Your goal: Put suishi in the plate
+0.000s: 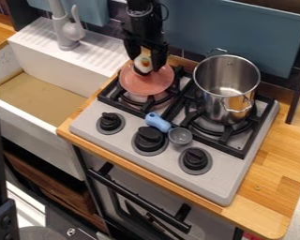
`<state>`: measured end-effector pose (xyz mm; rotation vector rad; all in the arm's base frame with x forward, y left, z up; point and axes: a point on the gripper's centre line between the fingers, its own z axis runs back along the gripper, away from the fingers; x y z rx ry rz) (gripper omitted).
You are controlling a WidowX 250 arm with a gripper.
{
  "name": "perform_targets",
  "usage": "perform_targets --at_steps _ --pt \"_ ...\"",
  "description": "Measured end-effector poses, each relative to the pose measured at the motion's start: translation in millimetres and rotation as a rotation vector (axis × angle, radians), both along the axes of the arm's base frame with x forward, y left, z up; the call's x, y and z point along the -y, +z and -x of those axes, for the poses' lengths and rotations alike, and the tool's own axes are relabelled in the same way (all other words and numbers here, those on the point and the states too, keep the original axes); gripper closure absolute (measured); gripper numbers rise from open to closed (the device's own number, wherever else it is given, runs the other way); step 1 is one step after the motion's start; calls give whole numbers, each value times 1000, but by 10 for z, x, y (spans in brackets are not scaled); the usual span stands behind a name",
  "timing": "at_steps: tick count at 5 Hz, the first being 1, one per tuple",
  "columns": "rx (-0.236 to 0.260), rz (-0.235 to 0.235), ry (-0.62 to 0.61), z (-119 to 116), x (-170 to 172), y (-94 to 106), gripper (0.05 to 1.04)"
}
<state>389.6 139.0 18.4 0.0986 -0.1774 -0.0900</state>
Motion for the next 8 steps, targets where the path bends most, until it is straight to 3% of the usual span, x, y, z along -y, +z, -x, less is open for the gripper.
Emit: perform_targets --at_steps 1,2,4,6,8 --pt "-3 4 20 -52 -20 118 82" --pt "-10 15 14 -28 -53 112 83" --pt "-42 69 43 11 -12 176 83" --pt "-30 105 39 69 30 392 83" --pt "-68 125 35 157 156 470 83"
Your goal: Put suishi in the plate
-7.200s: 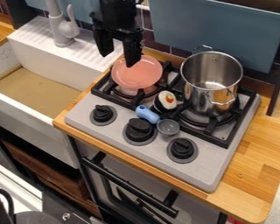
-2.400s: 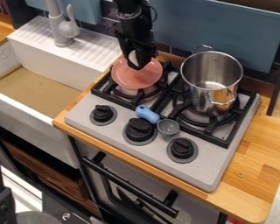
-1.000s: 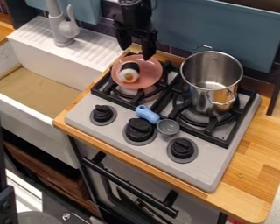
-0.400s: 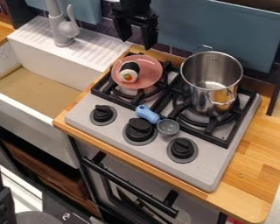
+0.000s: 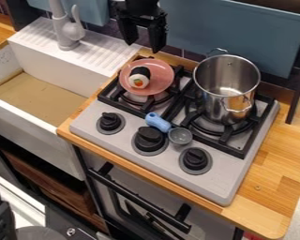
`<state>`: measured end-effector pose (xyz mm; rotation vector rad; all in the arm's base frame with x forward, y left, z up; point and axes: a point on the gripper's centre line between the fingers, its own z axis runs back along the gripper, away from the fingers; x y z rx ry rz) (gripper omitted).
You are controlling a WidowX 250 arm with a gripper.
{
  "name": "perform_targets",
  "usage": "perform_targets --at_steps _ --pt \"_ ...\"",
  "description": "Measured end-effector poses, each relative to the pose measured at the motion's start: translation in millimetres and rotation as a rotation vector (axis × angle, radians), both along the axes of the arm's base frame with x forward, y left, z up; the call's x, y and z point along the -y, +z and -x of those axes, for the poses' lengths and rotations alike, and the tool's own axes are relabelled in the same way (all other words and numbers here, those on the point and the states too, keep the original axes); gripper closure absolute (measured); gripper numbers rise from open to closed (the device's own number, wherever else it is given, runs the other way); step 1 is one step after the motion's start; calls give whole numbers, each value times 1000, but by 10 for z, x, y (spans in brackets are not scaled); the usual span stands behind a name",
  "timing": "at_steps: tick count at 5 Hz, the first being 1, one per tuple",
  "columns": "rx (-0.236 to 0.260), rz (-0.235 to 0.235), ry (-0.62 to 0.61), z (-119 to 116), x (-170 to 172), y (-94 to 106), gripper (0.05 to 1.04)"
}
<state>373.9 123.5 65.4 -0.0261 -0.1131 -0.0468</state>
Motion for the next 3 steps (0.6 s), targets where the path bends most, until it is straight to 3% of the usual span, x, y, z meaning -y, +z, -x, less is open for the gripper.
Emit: perform_targets --at_steps 1,2,3 --pt "-21 -9 14 63 117 -109 83" --pt "17 -18 19 83 219 -30 83" --pt "3 -12 20 100 291 -42 83"
